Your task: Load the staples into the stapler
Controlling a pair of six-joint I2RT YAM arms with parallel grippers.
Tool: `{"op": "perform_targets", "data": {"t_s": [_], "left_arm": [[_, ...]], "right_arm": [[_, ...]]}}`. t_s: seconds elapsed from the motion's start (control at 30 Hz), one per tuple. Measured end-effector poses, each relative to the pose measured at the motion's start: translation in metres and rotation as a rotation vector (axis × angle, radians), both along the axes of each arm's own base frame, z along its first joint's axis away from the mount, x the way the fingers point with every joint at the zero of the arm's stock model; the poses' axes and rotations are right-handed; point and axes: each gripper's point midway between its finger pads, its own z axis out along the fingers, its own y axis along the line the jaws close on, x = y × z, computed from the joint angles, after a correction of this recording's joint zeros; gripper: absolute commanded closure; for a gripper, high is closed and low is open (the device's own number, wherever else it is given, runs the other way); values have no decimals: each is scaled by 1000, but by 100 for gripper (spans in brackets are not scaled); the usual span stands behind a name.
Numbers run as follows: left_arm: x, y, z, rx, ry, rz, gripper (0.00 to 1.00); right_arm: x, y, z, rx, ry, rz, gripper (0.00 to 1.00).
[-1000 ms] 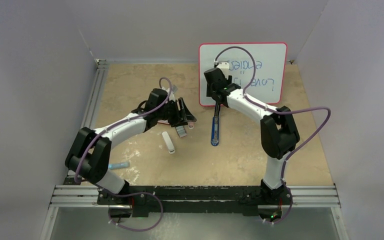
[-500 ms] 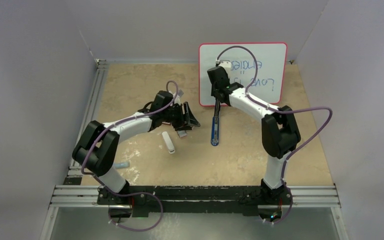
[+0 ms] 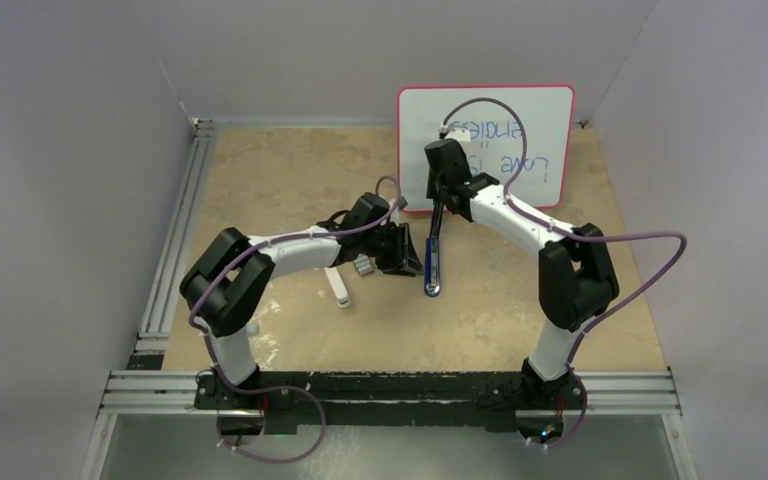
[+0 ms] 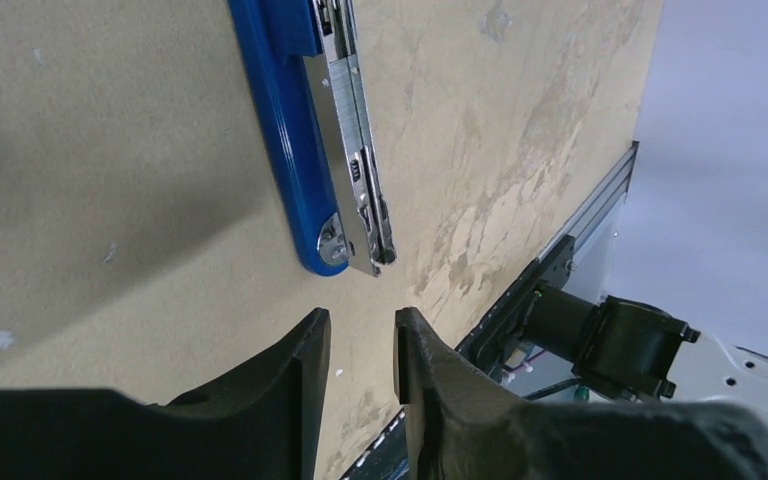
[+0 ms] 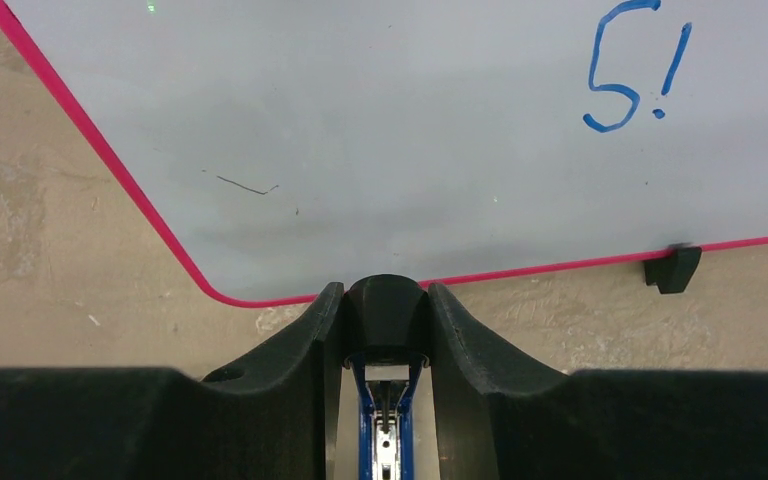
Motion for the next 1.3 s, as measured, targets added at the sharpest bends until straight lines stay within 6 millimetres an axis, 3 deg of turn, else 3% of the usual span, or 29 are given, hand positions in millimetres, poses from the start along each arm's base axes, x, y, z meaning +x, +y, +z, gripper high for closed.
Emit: {"op": "perform_targets", "data": {"t_s": [0.17,0.43,0.67,0.93,1.3], "left_arm": [[-1,-12,-19,46,17,-13,67],[-6,-10,-56,128,76,-7,68],[-3,-19,-54,104,66,-23,67],[0,-24,-60,102,75,-29,87],[4,-31,-64,108,101,-39,92]], "right_arm": [[-1,1,-1,11,-5,1,78],[-5,1,0,23,-3,9,78],[-5,2,-1,26,-1,9,78],[-9,5,1,46,8,25,80],[-36,-1,12,57,34,10,82]]}}
